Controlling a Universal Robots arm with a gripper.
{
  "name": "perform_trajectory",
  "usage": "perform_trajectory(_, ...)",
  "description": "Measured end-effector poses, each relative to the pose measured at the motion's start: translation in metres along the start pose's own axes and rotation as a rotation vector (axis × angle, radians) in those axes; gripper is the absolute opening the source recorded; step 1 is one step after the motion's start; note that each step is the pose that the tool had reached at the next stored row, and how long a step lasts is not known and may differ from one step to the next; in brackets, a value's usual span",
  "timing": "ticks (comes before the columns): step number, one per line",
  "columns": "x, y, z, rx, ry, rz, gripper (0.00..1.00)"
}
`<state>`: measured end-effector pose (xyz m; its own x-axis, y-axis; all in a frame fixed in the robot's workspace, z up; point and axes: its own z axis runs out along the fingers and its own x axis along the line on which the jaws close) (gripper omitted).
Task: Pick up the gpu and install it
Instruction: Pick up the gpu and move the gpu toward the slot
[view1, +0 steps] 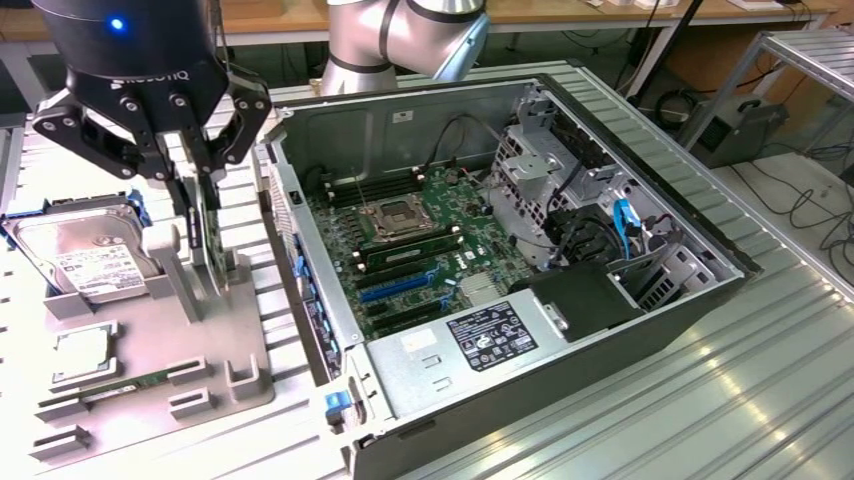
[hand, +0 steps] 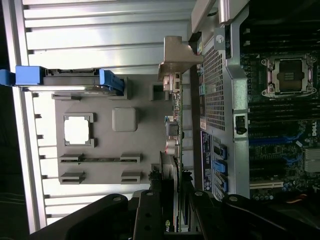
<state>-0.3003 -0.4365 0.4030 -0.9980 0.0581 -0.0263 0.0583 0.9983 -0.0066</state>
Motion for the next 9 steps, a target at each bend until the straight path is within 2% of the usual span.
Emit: perform_trajectory(9, 0.0000, 0.0000, -0.0020, 0.0000, 0.0000, 0.000, 0.26)
